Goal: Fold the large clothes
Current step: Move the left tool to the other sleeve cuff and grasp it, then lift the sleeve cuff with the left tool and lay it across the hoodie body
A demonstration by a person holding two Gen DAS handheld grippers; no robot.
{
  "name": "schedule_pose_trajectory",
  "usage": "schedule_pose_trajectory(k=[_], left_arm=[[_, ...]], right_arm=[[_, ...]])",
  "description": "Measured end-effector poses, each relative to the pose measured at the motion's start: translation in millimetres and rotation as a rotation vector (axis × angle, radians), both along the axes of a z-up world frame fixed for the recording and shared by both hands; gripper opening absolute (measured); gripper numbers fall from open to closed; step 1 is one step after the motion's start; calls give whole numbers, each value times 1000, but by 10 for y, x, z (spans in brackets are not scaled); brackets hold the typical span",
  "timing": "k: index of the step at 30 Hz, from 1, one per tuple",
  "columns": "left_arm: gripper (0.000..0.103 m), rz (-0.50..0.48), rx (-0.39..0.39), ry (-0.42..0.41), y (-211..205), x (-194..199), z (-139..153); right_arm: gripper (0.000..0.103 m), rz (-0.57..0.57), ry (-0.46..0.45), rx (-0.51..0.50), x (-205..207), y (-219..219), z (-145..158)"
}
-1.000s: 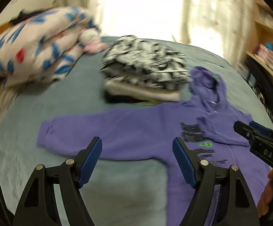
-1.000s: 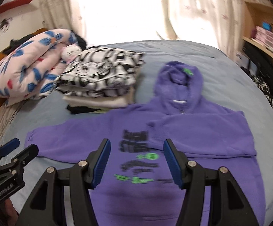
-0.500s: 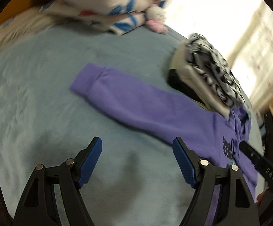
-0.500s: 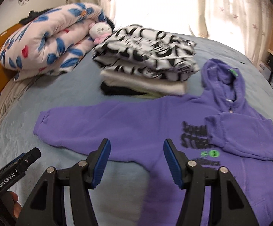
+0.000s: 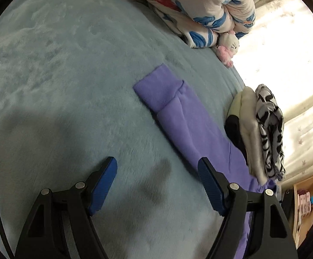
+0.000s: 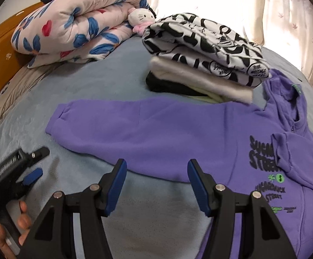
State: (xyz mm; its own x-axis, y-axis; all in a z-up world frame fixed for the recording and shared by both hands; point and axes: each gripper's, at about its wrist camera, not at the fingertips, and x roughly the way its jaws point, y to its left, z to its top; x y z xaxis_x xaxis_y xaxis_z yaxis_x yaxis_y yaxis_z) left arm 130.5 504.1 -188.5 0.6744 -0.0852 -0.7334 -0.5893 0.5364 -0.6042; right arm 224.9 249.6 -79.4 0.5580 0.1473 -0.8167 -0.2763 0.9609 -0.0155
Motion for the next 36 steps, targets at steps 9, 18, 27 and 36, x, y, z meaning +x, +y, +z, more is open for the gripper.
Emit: schedule_pose_trajectory(k=[9,18,27,36], left_arm=[[51,-19,-57,32,234,705,-42],[17,-117,74,59,114,960,-84],[15,-236,344,-71,-356,860,695],[15,-365,512,-246,-1158,595,1547]], right_arm=[[59,-40,37,-17,136,-82,-146],[59,-68,37,-117,291,52,-264],[59,-108,58,-115,276,-37,-267],[59,-185,26,-71,172,-452,31]])
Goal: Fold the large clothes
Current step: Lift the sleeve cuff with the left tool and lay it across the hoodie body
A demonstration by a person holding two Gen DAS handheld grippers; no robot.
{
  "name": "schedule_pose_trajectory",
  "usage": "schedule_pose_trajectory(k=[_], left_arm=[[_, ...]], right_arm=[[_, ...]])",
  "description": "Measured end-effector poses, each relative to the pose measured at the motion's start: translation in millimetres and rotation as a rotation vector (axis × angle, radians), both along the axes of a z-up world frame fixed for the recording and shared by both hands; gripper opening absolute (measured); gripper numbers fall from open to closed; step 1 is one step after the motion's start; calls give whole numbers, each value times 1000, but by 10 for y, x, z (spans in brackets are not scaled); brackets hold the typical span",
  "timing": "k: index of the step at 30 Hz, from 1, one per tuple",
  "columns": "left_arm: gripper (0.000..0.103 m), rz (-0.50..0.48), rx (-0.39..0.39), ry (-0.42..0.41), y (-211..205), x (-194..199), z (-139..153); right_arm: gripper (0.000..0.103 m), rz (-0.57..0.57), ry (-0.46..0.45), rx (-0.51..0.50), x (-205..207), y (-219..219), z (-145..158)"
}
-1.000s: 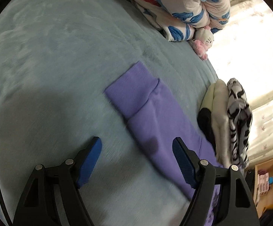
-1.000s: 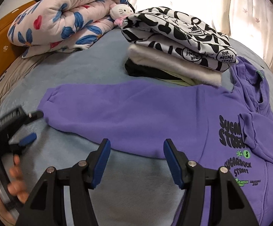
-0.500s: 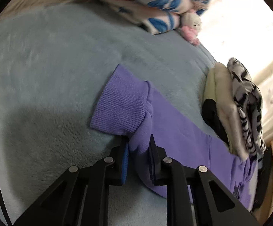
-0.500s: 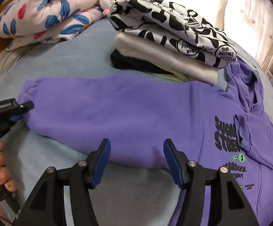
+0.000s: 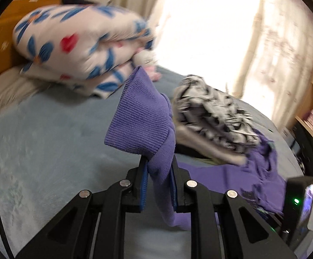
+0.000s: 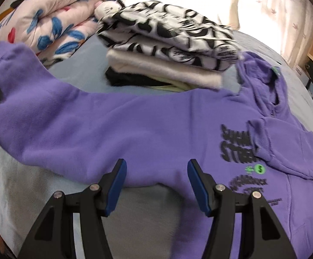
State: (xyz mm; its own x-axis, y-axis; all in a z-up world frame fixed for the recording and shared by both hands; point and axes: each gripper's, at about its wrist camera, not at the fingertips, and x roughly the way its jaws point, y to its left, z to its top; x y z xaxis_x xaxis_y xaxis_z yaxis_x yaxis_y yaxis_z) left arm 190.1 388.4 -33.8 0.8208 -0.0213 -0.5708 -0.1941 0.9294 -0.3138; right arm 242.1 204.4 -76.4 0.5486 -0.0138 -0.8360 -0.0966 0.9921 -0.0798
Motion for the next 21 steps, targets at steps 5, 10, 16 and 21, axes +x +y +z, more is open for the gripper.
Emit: schedule_pose_trajectory(k=[5,10,16,21], left_arm=[[15,-81,53,-22,-444,-66,201],[15,-141,95,-17,-845,-110,296],[16,-197,128,18,-1366,-77,343],[16,-260,155,73,-1879,-23,256]], right_arm=[[59,-42,-21,13,-86,-287,154],[59,-86,-38,38,-173,-618,240],[59,-129,-57,62,-292,-1086,310],[59,-165,-83,46,-423,-1546,340]])
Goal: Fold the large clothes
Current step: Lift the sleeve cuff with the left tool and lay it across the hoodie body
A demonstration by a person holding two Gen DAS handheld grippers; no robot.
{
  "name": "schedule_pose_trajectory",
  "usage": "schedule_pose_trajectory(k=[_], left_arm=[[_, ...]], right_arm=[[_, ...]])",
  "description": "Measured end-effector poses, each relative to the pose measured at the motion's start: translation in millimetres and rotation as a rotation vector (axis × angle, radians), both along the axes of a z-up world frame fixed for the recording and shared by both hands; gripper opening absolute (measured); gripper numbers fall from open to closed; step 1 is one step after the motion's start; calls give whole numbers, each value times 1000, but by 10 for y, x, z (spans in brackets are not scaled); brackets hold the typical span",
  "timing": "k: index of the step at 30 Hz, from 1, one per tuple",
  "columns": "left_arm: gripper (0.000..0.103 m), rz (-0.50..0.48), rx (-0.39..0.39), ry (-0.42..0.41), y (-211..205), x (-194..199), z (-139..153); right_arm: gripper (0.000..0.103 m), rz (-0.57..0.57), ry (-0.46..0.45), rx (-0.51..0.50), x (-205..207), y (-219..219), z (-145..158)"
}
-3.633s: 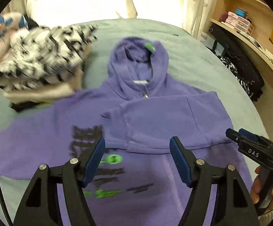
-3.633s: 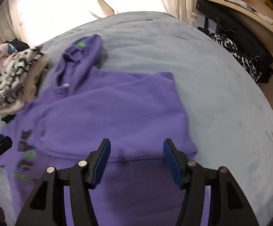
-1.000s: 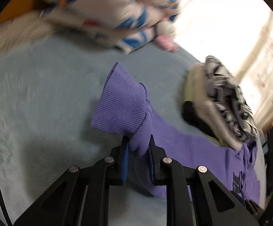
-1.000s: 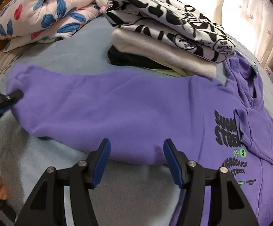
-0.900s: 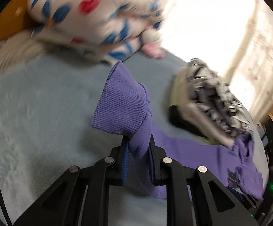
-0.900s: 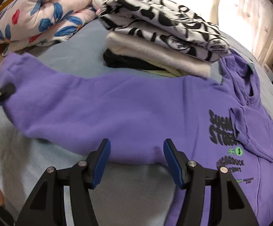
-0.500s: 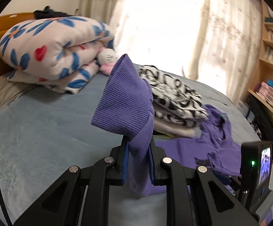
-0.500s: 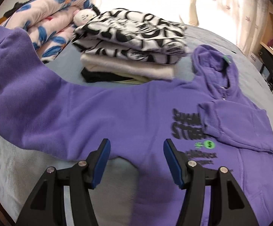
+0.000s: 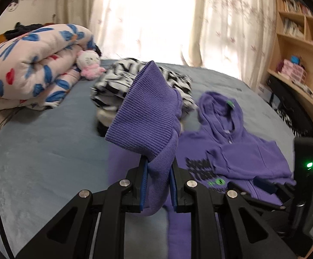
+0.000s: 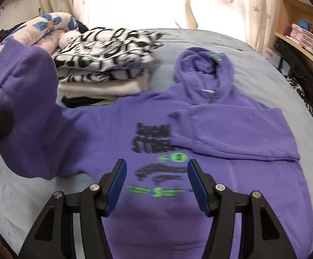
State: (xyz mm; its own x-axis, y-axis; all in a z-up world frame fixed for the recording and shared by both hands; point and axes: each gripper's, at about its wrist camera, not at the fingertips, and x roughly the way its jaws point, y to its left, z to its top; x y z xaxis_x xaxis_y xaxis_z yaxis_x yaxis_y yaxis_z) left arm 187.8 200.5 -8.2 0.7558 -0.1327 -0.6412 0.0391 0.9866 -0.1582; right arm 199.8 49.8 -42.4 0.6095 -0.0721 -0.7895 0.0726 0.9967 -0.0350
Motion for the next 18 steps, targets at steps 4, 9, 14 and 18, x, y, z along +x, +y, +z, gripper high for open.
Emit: schedule_pose_trajectory(k=[4,9,14,18], left_arm=[[16,-47,35,58,-433,68,-159],[16,-109,77,155,-997,158,-506],[17,-165,115,265,-1506,205,-953],[43,-207,106,331,-1728,180,-1175]], right_arm=[[59,-49,5,9,-94,-416,-79],[59,-125,25,34,-229,-970,-222],[59,-160,33,72,-355,-1374,-338],[59,-162,57,104,-407,-1585,-438]])
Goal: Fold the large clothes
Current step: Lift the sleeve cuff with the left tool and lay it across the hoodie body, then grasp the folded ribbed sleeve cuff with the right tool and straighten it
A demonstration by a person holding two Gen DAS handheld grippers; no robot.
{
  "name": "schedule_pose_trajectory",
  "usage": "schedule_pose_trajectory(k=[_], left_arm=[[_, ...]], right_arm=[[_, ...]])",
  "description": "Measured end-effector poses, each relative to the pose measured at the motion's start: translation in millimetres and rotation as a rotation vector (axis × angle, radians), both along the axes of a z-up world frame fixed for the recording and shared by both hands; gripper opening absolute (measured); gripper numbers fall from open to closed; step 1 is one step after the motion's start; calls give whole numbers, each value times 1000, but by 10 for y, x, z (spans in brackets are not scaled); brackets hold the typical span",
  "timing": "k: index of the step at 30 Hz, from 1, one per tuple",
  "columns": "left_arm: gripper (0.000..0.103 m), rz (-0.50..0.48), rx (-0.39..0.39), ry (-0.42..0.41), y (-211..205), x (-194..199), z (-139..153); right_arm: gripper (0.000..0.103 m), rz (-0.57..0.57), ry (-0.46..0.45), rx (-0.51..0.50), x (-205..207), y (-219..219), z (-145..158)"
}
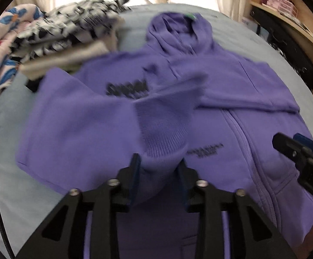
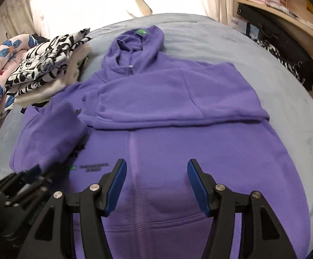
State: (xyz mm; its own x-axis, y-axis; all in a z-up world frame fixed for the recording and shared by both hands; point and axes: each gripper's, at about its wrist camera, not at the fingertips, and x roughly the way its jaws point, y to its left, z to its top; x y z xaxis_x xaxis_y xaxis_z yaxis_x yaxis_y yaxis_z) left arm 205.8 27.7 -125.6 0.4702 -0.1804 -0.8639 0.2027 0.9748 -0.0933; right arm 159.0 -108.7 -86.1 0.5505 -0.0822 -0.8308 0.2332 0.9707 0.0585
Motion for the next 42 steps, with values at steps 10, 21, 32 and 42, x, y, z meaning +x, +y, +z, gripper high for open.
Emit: schedule_pose_trajectory(k=[10,21,32,42], left_arm=[[67,-12,-125,5,195,-279,230],[67,163,-122,-33,1031,-454,334],[67,241,-122,-18,1292,-454,197],[67,231,-127,-11,1262,-445,156]], right_arm=[[59,53,15,120,-47,-123,-72],[59,127,59,358,98,76,-159],[60,142,103,527,455,296,-172],[60,70,135,737,423,148,-313]])
